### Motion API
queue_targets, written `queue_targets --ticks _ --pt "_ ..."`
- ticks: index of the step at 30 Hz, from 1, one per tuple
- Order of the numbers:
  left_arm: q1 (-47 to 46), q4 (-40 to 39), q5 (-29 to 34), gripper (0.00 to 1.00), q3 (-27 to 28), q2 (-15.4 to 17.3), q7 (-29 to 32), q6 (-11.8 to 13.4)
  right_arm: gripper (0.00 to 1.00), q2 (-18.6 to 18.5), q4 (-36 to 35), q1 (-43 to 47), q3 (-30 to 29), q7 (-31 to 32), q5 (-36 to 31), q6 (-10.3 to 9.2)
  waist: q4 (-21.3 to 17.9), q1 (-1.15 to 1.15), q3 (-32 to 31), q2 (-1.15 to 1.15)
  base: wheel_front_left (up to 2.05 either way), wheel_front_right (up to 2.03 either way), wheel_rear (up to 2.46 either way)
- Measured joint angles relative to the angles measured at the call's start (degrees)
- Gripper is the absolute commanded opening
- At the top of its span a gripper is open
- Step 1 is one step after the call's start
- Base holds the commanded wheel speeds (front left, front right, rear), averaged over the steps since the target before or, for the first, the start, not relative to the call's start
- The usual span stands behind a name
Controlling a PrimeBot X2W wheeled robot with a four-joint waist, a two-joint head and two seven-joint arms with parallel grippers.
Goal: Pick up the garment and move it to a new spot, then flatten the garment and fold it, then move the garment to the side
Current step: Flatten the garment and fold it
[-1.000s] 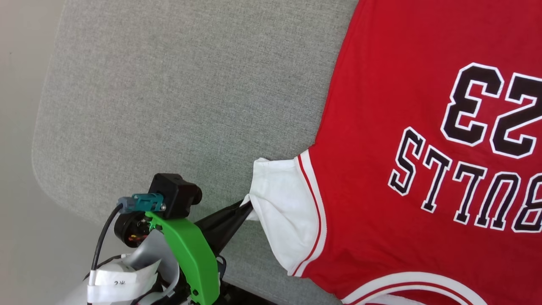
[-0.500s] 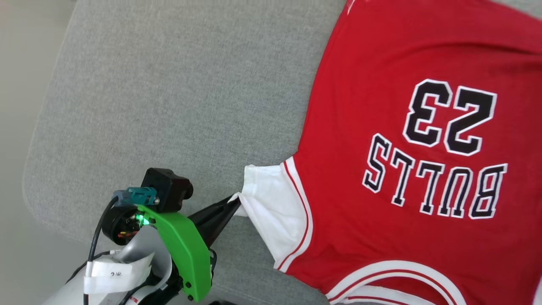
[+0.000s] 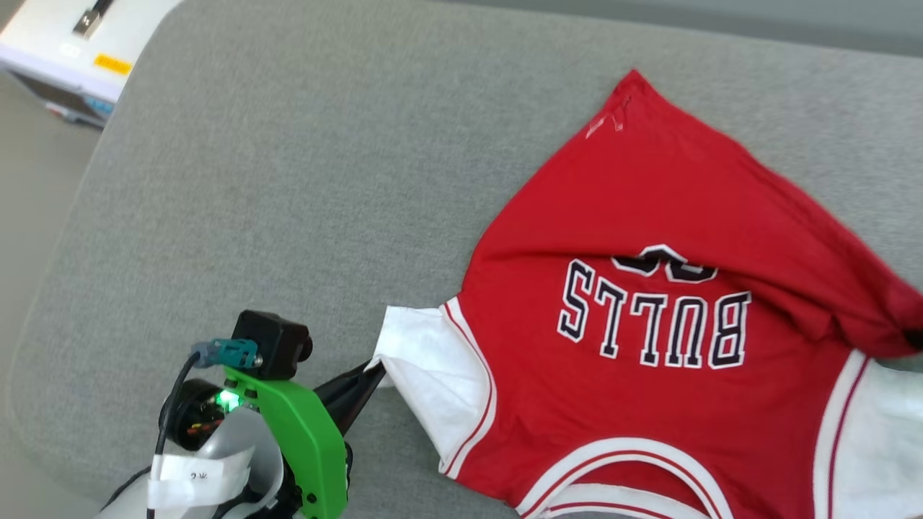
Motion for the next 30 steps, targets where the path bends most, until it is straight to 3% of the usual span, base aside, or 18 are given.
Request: queue_targets --ticks 11,19,23,24,25,30 --pt "2.8 1.8 -0.8 0.0 0.5 -2.0 -3.5 1.5 0.0 2.9 -12.4 15.7 -4.8 1.2 3.2 0.0 -4.3 0.0 -6.7 0.0 0.0 0.0 0.0" --pt "4.0 3.7 -0.6 0.0 0.5 -3.1 -5.4 2.0 0.0 8.8 -13.6 23.2 -8.0 1.1 3.9 0.0 -5.9 0.0 -9.6 0.0 0.0 0.0 0.0" --pt "4.3 3.9 -0.9 0.0 0.4 -3.4 -5.6 2.0 0.0 9.0 -13.0 24.8 -7.9 0.5 3.4 -0.01 -6.1 0.0 -10.1 0.0 0.0 0.0 0.0" --pt "4.3 3.9 -0.9 0.0 0.3 -3.4 -5.6 1.9 0.22 8.9 -12.9 25.0 -7.6 0.3 3.3 -0.01 -6.0 0.0 -10.2 -0.01 0.0 0.0 0.0" --pt "4.3 3.9 -0.9 0.0 0.3 -3.4 -5.6 1.8 1.0 8.6 -12.9 25.1 -6.9 0.3 3.5 0.0 -5.9 0.0 -10.3 0.0 0.0 0.0 0.0" --pt "4.3 3.7 -1.0 0.0 0.4 -3.2 -5.5 1.4 1.0 6.2 -14.7 24.6 -4.8 0.1 4.9 -0.01 -5.5 0.0 -10.1 0.0 0.0 0.0 0.0"
